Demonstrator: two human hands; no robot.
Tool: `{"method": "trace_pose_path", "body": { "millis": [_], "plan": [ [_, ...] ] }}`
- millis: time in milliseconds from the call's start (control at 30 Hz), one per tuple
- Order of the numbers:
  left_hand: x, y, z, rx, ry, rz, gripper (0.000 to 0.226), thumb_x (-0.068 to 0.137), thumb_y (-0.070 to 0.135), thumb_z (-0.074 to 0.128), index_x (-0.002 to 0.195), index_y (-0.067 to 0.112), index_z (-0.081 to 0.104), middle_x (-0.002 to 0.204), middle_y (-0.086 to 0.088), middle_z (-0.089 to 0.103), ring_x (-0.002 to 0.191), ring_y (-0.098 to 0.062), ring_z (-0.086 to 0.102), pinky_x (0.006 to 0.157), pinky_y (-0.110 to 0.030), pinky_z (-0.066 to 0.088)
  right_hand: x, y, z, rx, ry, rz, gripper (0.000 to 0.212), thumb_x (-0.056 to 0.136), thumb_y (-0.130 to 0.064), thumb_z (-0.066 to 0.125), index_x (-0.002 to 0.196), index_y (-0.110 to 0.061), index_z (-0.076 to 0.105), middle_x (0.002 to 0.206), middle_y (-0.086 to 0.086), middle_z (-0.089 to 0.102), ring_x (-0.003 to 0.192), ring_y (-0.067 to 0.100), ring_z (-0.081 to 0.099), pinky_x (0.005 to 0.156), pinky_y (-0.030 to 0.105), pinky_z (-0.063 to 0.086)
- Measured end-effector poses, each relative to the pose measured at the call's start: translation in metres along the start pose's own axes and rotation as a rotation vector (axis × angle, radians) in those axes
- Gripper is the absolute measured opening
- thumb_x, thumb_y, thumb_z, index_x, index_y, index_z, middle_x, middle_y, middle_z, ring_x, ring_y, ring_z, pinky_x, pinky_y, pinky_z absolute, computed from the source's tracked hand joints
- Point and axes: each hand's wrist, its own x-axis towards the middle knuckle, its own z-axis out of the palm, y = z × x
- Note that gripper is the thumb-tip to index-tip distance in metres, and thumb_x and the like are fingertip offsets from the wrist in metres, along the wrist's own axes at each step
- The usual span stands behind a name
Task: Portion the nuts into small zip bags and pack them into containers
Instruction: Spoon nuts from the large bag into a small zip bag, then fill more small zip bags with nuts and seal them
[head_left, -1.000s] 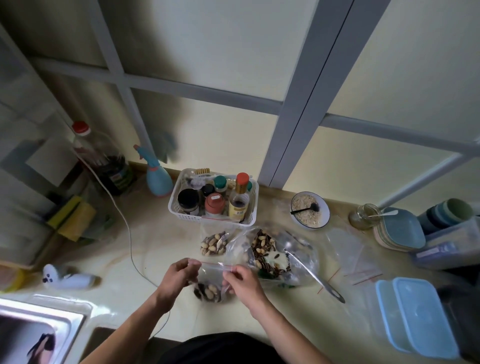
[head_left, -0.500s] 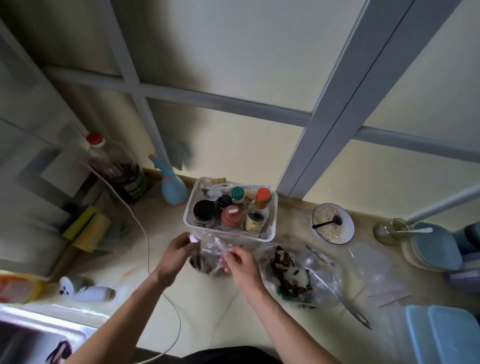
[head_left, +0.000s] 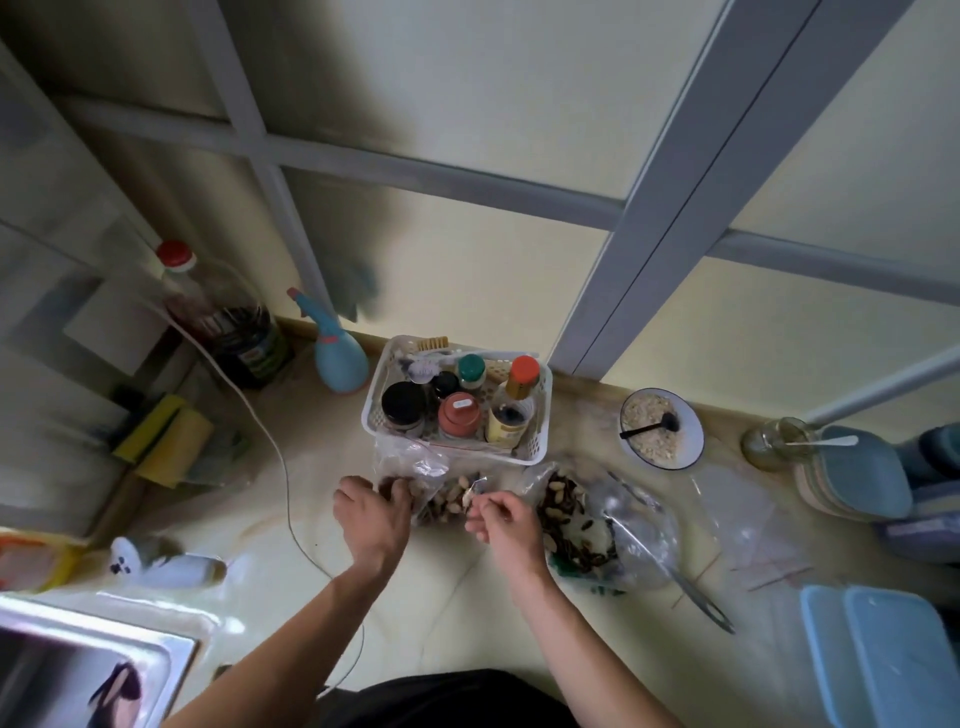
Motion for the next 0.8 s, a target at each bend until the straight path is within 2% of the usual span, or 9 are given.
{"method": "trace_pose_path", "body": {
  "millis": [67,100,200,267,400,567,667,800],
  "plan": [
    [-0.018,0.006,0.003,-0.008,-0.014,0.151,0.025,0.090,0.024,0.057,0.091,0.006,0.040,0.091,-0.019,0.051,0.086,-0.037,0.047,0.078,-0.045,0.041,-0.004,0.002,-0.001,-0.003,-0.007,0.002,0.018,0.101,-0.006,0.054,0.093,-0.008,0.071,0.089,0.008,0.074,0.066,0.017,0.071,0.059,0.023,0.051],
    [-0.024,0.007,0.006,0.017,-0.095,0.198,0.025,0.090,0.028,0.054,0.093,0.005,0.043,0.092,-0.019,0.053,0.086,-0.038,0.048,0.077,-0.044,0.041,-0.007,0.003,-0.002,-0.009,-0.014,-0.003,0.019,0.100,-0.006,0.054,0.093,-0.008,0.071,0.089,0.008,0.074,0.067,0.017,0.072,0.060,0.024,0.051],
    [-0.025,0.003,0.019,0.230,-0.311,0.231,0.045,0.087,0.038,0.058,0.119,0.007,0.048,0.121,-0.019,0.047,0.112,-0.040,0.044,0.094,-0.046,0.037,-0.014,0.004,-0.007,0.001,-0.032,-0.007,0.020,0.100,-0.005,0.054,0.090,-0.010,0.070,0.088,0.008,0.074,0.069,0.019,0.071,0.061,0.025,0.051],
    [-0.026,0.009,0.020,0.259,-0.347,0.215,0.051,0.088,0.034,0.065,0.129,0.011,0.045,0.131,-0.017,0.040,0.121,-0.037,0.037,0.101,-0.044,0.034,-0.019,0.007,-0.015,0.008,-0.033,-0.004,0.021,0.100,-0.005,0.055,0.088,-0.011,0.071,0.086,0.007,0.074,0.070,0.018,0.069,0.061,0.026,0.050],
    [-0.039,0.020,0.014,0.154,-0.276,0.224,0.045,0.084,0.017,0.067,0.123,0.006,0.049,0.125,-0.021,0.043,0.116,-0.039,0.039,0.101,-0.045,0.037,-0.026,0.014,-0.040,0.048,-0.030,0.013,0.021,0.100,-0.004,0.053,0.089,-0.010,0.070,0.084,0.005,0.074,0.070,0.019,0.069,0.058,0.023,0.049],
    [-0.074,0.022,0.020,0.199,-0.106,0.308,0.046,0.073,0.007,0.072,0.114,0.000,0.053,0.117,-0.025,0.046,0.104,-0.046,0.045,0.083,-0.053,0.048,-0.024,0.008,-0.094,0.157,0.058,0.017,0.018,0.100,0.001,0.053,0.094,0.000,0.070,0.081,0.012,0.070,0.065,0.019,0.066,0.055,0.024,0.049],
    [-0.101,0.030,0.030,0.213,-0.079,0.347,0.052,0.069,0.001,0.073,0.117,0.001,0.052,0.119,-0.022,0.045,0.105,-0.041,0.044,0.082,-0.052,0.047,-0.025,0.010,-0.133,0.152,0.146,0.028,0.016,0.101,-0.002,0.055,0.096,-0.003,0.070,0.087,0.013,0.073,0.066,0.017,0.068,0.055,0.021,0.050],
    [-0.130,0.047,0.057,0.182,-0.090,0.479,0.044,0.067,0.002,0.060,0.111,0.005,0.054,0.113,-0.013,0.047,0.102,-0.032,0.044,0.084,-0.045,0.044,-0.016,0.019,-0.191,0.131,0.265,0.066,0.013,0.099,-0.006,0.059,0.095,-0.006,0.072,0.084,0.011,0.075,0.067,0.017,0.069,0.061,0.029,0.055]
  ]
}}
